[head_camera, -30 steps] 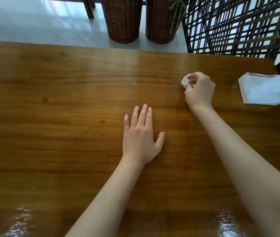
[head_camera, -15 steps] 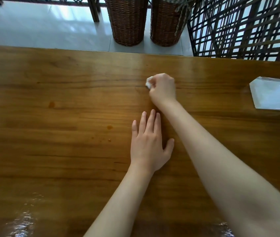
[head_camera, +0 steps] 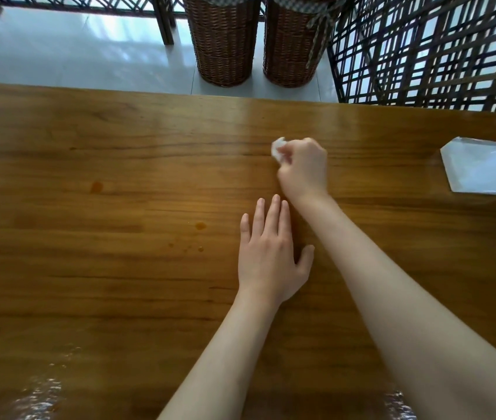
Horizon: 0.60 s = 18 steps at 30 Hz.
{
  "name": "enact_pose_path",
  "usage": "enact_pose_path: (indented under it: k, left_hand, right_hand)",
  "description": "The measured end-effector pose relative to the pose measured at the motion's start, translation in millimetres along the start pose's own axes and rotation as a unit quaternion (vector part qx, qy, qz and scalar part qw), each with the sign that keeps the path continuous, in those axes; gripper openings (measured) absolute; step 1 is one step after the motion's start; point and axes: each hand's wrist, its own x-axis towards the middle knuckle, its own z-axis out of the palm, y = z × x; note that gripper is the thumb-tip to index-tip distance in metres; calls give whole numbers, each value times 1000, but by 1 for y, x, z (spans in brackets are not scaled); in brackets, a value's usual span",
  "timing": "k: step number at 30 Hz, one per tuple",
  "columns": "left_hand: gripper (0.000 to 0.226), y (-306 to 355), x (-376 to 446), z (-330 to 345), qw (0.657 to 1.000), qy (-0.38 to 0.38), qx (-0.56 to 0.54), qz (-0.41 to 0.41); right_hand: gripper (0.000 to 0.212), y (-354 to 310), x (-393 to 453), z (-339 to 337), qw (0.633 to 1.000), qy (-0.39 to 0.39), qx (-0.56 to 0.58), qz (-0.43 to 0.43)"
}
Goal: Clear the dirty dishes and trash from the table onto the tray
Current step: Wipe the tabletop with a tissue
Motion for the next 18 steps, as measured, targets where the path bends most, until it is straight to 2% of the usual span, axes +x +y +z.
enact_pose_path:
  k: [4, 9, 13, 15, 18]
  left_hand:
    - [75, 2, 0, 1, 1000, 12, -3, -4]
    - [72, -2, 1, -2, 1000, 6, -19, 3]
    - [55, -1, -4, -10, 998, -4, -47, 34]
    - [59, -4, -14, -16, 997, 14, -74, 28]
    - [55, -20, -34, -21, 998, 26, -39, 52]
  right_hand:
    - [27, 20, -5, -1, 997, 17, -58, 50]
    - [20, 1, -9, 1, 996, -12, -18, 91]
    - [18, -39, -37, 16, 996, -81, 12, 30]
    - [19, -58, -49, 26, 994, -111, 11, -11]
    - [25, -65, -49, 27, 989, -148, 3, -17]
